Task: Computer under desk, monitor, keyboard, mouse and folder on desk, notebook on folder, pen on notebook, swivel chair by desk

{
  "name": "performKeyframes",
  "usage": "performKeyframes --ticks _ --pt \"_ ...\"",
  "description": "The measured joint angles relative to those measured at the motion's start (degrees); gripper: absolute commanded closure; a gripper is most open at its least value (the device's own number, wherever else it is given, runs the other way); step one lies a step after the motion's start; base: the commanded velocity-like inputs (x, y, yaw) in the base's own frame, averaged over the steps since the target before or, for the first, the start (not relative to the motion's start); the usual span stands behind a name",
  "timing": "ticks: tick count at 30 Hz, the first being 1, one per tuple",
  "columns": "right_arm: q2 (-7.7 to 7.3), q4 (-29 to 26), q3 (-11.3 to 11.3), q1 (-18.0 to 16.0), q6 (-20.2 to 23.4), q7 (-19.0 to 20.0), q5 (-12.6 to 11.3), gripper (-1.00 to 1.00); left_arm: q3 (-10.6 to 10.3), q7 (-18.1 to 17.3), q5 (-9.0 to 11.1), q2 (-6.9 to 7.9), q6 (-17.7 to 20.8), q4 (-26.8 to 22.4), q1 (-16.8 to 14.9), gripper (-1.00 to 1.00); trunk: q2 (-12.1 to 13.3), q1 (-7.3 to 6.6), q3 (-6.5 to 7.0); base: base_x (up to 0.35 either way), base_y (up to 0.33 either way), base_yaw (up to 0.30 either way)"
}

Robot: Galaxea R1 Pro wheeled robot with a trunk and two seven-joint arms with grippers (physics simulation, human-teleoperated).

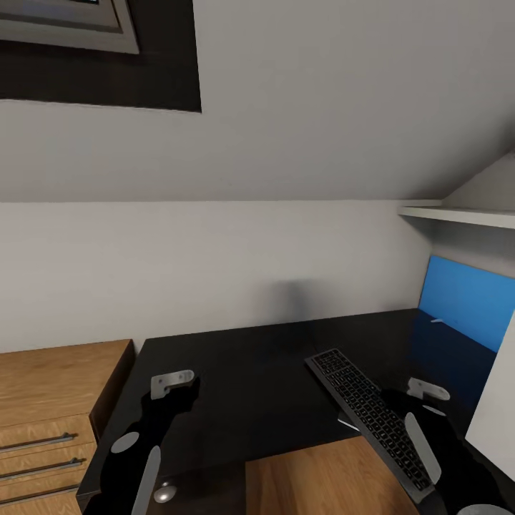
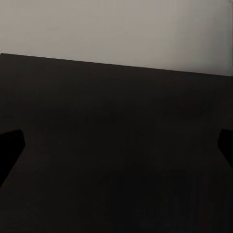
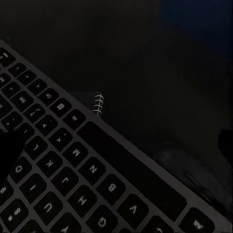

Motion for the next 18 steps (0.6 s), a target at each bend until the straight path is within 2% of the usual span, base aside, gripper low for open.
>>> performKeyframes --ticks 1,2,10,13,18 --pt "-0.38 0.95 -1.84 -0.24 -0.09 1.15 -0.23 -1.0 -0.24 0.0 -0.02 0.0 0.0 0.0 0.0 -1.0 0.0 0.0 0.0 0.0 0.0 0.0" --pt "-0.45 1.14 -2.25 -0.29 -0.12 1.55 -0.32 -1.0 -0.29 0.01 -0.04 0.0 0.0 0.0 0.0 -1.0 0.0 0.0 0.0 0.0 0.0 0.0" --pt "-1.01 1.77 -3.66 -0.71 -0.18 3.92 -0.59 -1.0 -0.44 0.03 -0.01 0.0 0.01 0.0 0.0 -1.0 0.0 0.0 0.0 0.0 0.0 0.0" --pt "-1.13 2.33 -4.79 -0.79 -0.19 4.53 -1.98 -1.0 -0.47 0.04 -0.06 0.0 0.01 0.0 0.0 -1.0 0.0 0.0 0.0 0.0 0.0 0.0" --pt "-1.44 2.5 -5.46 -0.8 -0.2 6.1 -4.69 -1.0 -0.51 0.03 -0.06 0.0 0.01 0.0 0.0 -1.0 0.0 0.0 0.0 0.0 0.0 0.0"
